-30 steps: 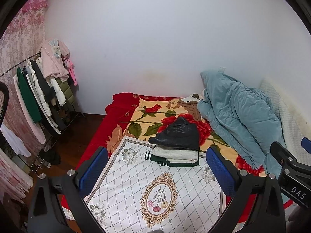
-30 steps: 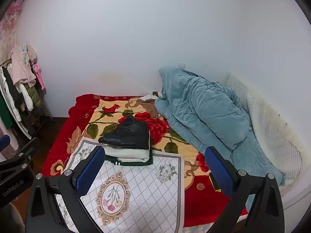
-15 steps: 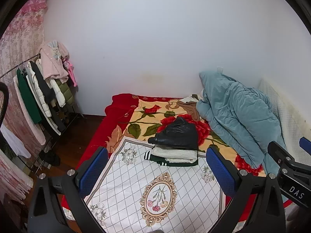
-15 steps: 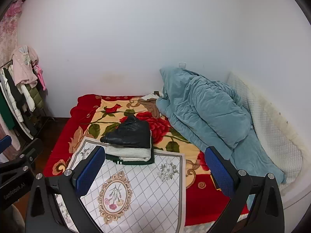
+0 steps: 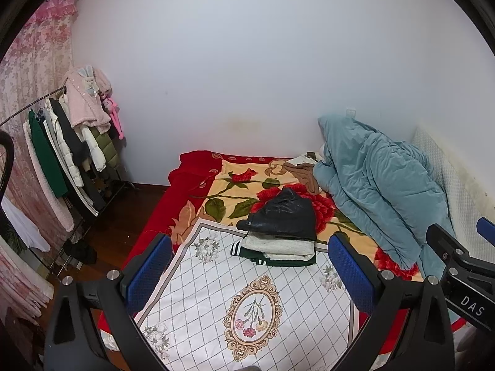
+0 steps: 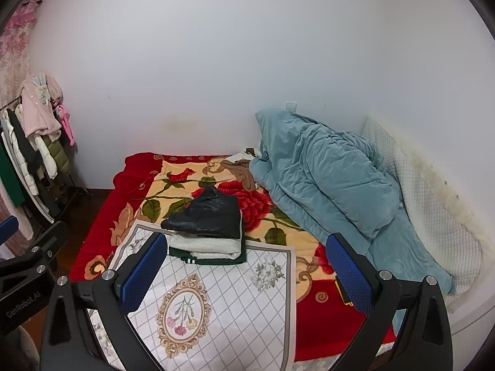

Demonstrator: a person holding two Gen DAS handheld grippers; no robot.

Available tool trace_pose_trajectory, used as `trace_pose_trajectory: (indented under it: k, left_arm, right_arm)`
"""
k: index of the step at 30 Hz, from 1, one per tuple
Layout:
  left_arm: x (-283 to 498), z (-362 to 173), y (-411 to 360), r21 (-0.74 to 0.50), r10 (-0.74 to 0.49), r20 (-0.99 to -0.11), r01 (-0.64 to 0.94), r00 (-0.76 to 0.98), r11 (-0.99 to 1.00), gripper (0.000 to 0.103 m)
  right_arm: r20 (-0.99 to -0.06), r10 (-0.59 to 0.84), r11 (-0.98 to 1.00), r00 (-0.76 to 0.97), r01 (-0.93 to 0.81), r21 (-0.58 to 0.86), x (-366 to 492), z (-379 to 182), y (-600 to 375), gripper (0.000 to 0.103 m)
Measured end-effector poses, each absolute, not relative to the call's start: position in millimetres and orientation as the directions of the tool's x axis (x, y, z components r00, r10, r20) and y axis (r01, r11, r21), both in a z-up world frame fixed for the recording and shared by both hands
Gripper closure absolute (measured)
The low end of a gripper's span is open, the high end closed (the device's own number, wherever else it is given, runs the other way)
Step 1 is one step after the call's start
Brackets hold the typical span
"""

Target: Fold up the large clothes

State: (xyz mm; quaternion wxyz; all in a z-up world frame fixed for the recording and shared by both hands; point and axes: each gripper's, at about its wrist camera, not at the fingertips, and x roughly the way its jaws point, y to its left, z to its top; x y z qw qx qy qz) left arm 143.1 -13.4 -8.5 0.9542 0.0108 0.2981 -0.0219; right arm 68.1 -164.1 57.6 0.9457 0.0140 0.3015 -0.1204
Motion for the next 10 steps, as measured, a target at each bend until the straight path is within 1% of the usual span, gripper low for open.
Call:
trace_pose_trajectory:
  k: [10]
  left_arm:
    - [142.5, -7.4, -11.2, 0.007, -0.029, -0.571, 0.04, 0.82, 0.999, 0.0]
  right_arm:
    - [-0.576, -0.22, 0.971, 0.788, 0.236, -0.048, 65.5, 57.9, -162.7, 0.0]
